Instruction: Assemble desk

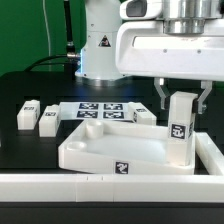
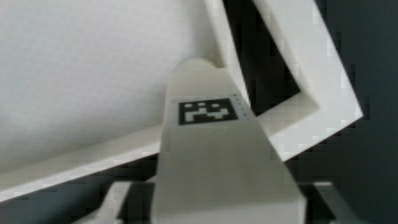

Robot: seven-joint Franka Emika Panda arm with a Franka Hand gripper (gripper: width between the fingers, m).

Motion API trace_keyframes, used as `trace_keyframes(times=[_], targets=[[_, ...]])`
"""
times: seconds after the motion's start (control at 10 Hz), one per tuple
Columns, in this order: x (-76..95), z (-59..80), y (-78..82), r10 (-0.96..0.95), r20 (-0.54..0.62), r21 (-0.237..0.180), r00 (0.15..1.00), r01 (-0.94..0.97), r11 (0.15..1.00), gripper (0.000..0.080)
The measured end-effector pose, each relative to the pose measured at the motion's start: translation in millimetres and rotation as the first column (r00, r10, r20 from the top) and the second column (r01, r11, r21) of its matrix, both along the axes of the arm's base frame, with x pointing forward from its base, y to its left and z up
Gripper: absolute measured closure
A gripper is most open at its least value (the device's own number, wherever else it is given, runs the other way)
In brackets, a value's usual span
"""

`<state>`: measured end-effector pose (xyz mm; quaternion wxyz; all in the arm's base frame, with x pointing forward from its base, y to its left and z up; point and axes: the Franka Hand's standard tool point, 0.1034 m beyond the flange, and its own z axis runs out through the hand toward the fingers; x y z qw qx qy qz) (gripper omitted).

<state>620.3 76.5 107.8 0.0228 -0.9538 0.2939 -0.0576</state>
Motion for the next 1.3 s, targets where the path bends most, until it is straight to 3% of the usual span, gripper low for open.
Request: trace_keyframes(times=[0.1,0.2,0.3,0.4,0.5,0.8,0.9,1.3], targets=[[-0.1,-0.1,0.8,0.000,0.000,0.002,1.000,0.000,1.000,0.0495],[-0.1,-0.2,0.8,0.000,0.000,0.002,1.000,0.000,1.000,0.0314],[-0.4,0.3,2.0,0.007,0.002,0.002,1.000,-0.007,1.000,0.0314],[-3.7,2.4,6.7,0.021,0.003,0.003,1.000,-0.021,1.000,0.0183],[-11.4,7.1,14.8,0.039,0.001,0.007,0.999,-0.039,0.999,0.0155],[-39.7,26.5,8.4,0.250,0.001,0.003,0.968,-0.250,0.968,0.0151],[-44.3,25.1,6.4,0.267,0.006,-0.001,0.964,-0.267,0.964,0.0151],[-43.4,23.6,7.4,0.269,0.005,-0.001,0.963,-0.269,0.963,0.0151]])
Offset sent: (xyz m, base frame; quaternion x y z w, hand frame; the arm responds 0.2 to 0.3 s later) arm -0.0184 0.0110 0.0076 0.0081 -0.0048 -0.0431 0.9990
